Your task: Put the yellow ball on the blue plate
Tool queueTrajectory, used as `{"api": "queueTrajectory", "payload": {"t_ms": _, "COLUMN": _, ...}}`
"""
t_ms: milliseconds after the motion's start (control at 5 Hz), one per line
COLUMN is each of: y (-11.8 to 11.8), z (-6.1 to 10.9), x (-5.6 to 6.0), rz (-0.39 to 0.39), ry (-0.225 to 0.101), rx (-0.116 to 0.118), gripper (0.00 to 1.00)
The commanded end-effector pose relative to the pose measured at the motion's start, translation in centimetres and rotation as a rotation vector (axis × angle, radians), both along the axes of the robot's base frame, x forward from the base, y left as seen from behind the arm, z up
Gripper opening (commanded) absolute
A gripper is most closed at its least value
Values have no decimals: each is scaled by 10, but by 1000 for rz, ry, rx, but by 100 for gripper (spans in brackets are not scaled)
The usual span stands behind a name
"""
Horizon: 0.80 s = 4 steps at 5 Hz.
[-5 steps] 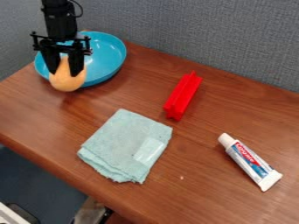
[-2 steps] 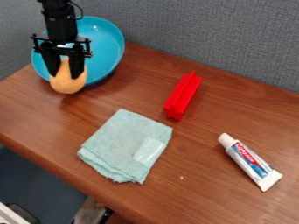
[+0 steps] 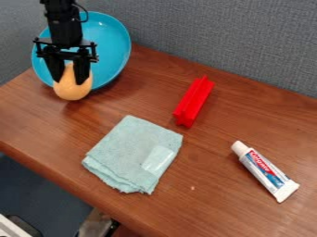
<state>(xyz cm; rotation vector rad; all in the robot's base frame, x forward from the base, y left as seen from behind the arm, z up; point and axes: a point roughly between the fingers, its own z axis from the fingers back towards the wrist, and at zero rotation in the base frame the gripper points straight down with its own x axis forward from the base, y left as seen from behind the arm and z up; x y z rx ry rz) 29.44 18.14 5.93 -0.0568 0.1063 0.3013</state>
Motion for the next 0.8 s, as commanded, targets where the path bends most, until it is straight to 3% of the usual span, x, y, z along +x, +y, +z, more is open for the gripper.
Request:
{"api": "queueTrajectory", "payload": {"t_ms": 0, "y": 0, "z": 15, "x": 2, "rz": 3, "ry": -42, "rx": 23, "gripper": 0}}
{"api": "queueTrajectory", "payload": {"t_ms": 600, "y": -2, "z": 19, "x": 3, "rz": 7, "ry": -60, "rx": 27, "gripper": 0}}
